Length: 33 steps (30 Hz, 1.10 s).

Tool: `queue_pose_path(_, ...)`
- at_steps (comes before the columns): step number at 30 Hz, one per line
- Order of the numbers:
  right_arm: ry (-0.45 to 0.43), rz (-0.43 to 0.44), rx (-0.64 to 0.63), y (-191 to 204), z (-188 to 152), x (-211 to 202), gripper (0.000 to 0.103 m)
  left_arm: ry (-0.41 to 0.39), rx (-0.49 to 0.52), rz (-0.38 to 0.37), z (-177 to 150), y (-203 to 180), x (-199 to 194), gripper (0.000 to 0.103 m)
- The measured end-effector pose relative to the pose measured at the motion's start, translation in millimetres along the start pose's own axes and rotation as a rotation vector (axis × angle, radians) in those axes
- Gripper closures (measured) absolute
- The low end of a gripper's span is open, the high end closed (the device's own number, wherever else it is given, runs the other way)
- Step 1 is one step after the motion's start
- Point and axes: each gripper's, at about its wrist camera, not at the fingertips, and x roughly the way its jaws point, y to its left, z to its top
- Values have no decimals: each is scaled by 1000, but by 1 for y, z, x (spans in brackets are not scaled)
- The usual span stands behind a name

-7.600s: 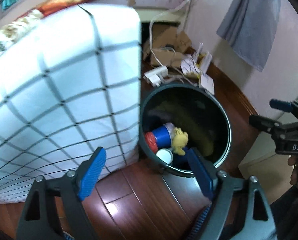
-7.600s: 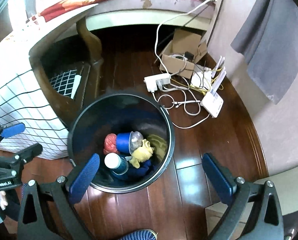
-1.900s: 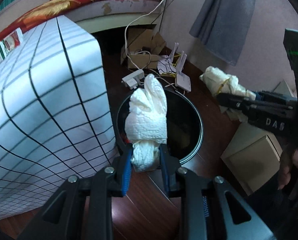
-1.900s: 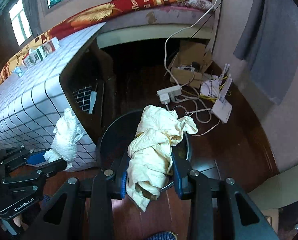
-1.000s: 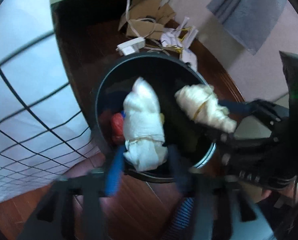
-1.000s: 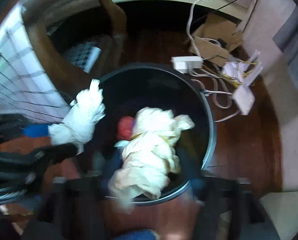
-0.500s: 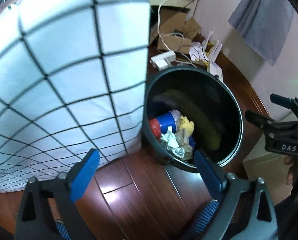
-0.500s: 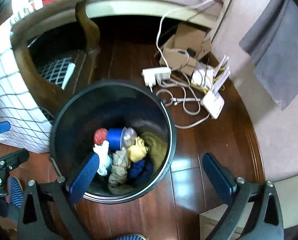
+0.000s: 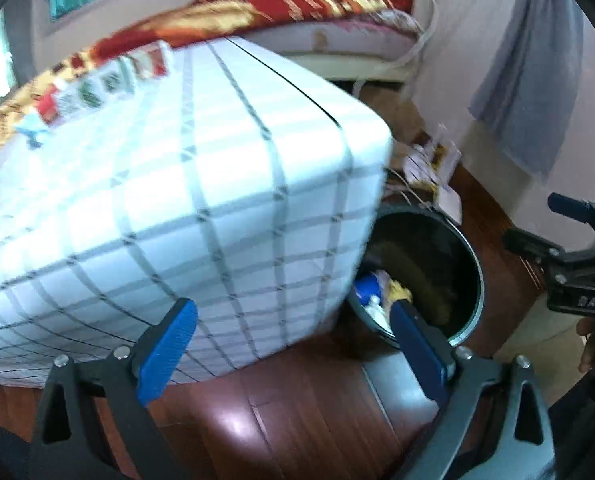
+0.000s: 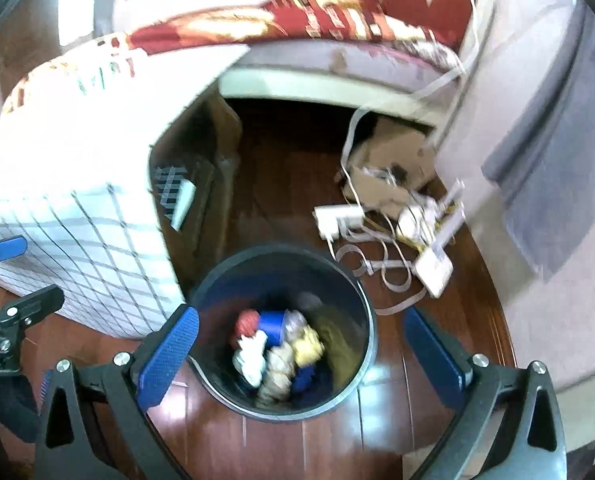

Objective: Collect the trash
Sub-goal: 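Move both tools back toward the cartons and blue mask on the table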

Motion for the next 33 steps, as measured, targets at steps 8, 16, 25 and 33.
queue_pose_path(8,-139,128,-86,64,68,-27,0,-131,-62,146,20,61,-42,0)
queue_pose_path(16,-188,201,-149,132,131,-19,0,-123,-181,224,36,137,-50,0)
queue_pose_path(25,-168,303,-228,195,201,28,0,-158,-278,239,58,207,-36,0)
queue_pose_path(33,-135,355,-335,253,249,89,1,-159,-293,277,88,247,-12,0)
